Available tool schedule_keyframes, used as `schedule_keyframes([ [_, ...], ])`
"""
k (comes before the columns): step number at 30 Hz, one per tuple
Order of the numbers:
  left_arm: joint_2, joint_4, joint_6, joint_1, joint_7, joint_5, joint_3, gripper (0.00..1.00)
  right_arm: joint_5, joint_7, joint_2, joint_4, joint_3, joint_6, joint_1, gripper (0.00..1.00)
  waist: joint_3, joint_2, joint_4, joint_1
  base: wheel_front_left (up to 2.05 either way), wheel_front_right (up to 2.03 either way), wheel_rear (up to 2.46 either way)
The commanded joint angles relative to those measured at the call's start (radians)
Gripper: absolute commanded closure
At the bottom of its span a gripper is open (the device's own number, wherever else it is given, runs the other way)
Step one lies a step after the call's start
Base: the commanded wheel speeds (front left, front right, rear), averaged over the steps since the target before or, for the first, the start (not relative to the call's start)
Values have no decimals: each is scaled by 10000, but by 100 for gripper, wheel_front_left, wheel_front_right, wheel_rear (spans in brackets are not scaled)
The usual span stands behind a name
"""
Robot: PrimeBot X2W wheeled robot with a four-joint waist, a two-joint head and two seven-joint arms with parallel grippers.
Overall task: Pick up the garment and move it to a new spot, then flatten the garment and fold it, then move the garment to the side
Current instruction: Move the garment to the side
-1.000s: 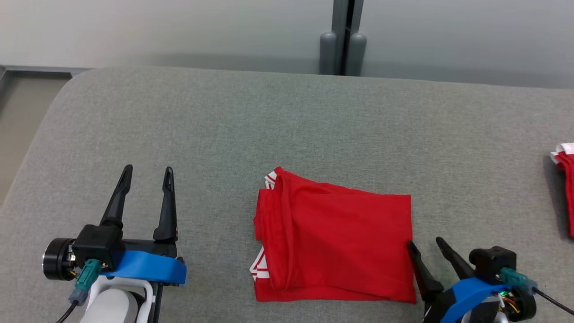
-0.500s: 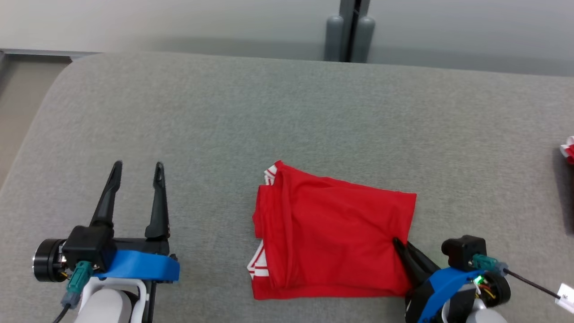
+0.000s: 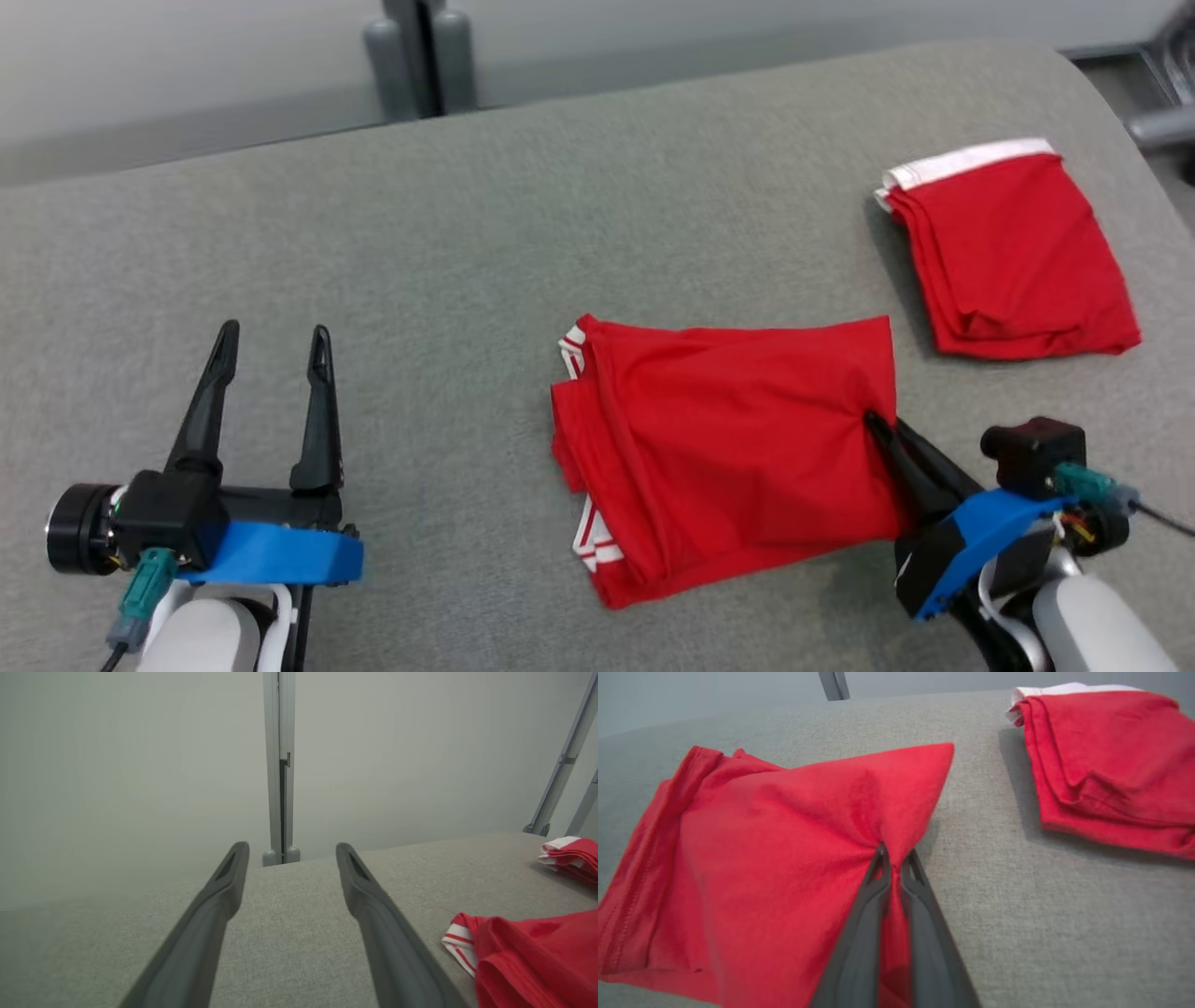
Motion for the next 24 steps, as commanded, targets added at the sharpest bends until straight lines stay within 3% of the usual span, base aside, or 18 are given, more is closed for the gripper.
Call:
schedule_keyframes([
  [1,79,-118,-50,-247,36,83,-41,0,70,-66,-227,11,-59,-4,-497,100,-32,-1,-482,-1,0,0,0],
  [8,130,-256,-215,-789,182,222,-289,0,228,-442,-840,549,-204,-5,-2064,100,448,-1,-848,-1,0,0,0],
  [17,44,-256,-585,-2007,236,526,-771,0,-151,-1036,-1890,1947,-2256,-4,-3787,100,1420,-1,-615,-1,0,0,0],
  [24,60,-206,-862,-2809,189,711,-1052,0,-824,-1222,-2196,2540,-3224,-4,-4453,100,2202,-1,-493,-1,0,0,0],
])
